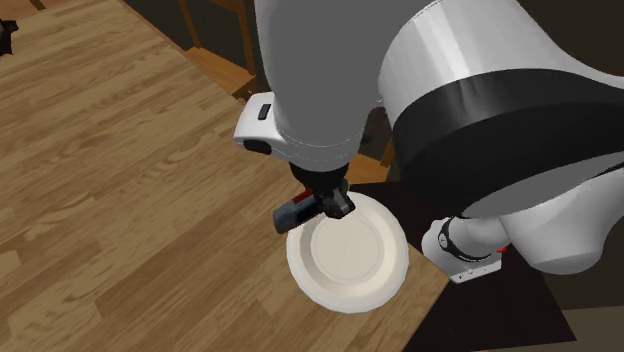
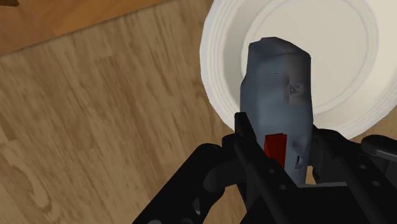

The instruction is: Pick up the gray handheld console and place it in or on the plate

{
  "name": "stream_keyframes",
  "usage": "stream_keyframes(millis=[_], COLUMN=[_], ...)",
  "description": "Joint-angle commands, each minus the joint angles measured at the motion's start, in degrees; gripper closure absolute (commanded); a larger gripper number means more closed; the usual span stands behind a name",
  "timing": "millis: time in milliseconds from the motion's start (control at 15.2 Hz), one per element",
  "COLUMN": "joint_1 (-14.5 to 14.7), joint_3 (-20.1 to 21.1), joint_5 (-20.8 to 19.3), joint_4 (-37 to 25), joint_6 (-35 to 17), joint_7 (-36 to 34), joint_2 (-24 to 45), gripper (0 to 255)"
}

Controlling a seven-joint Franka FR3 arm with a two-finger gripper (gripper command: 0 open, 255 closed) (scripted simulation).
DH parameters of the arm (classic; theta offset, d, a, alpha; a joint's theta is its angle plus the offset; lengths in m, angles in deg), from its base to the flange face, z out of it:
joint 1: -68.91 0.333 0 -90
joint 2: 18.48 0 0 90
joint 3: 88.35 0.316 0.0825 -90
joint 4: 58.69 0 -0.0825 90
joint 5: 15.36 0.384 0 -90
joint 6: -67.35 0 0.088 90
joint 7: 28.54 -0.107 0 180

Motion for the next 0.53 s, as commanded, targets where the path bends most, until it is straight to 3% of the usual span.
stream_keyframes(millis=[0,264,462], joint_1=[0.57,1.94,1.96], joint_3=[1.25,3.86,3.87], joint_5=[0.55,2.29,2.28], joint_4=[3.3,8.86,11.24], joint_6=[0.76,3.95,1.69], joint_7=[-1.57,-4.49,-4.61], joint_2=[-3.94,-12.51,-12.62], gripper=[255,255,255])
